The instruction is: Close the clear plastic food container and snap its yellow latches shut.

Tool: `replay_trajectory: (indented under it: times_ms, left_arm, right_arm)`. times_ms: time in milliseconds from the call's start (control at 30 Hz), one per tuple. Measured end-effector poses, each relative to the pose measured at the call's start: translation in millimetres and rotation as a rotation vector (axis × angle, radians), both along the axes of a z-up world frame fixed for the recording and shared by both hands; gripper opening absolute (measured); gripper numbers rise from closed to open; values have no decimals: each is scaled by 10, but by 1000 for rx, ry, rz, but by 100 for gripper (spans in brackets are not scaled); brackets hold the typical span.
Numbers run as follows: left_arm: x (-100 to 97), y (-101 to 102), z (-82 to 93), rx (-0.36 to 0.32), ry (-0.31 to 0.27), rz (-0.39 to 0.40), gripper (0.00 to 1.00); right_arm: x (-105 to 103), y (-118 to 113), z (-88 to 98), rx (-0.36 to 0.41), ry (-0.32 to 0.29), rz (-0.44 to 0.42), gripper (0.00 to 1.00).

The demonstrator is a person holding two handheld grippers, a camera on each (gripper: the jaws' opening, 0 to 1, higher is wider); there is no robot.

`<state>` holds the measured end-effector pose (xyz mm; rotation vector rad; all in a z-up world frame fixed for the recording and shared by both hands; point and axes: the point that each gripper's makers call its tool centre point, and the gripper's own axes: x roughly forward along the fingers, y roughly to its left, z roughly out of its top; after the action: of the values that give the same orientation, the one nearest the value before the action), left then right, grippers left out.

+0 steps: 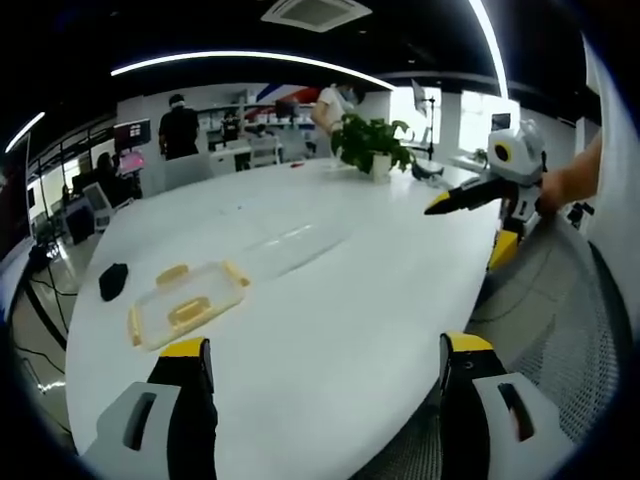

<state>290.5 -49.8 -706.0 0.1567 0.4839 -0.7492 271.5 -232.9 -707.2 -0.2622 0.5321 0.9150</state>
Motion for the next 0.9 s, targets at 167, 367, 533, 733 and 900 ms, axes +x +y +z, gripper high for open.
replay_trajectory:
  times_ms: [167, 367, 533, 733, 900]
  left_arm:
    - [61, 27, 47, -4, -10, 1, 91]
    - [129, 59, 87, -2, -18, 4, 91]
    - [152, 48, 98, 0, -20, -2, 90]
    - [192, 32, 92, 1, -19, -12, 90]
    - [238, 33, 84, 0, -18, -17, 90]
  right_arm:
    - [56, 28, 33, 0, -7, 4, 87]
    - [107, 75, 30, -8, -7, 19, 85]
    - [138, 83, 32, -9, -8, 22, 85]
    - [204, 105, 45, -11, -9, 31, 84]
    - [283, 146, 64, -13, -15, 40, 84]
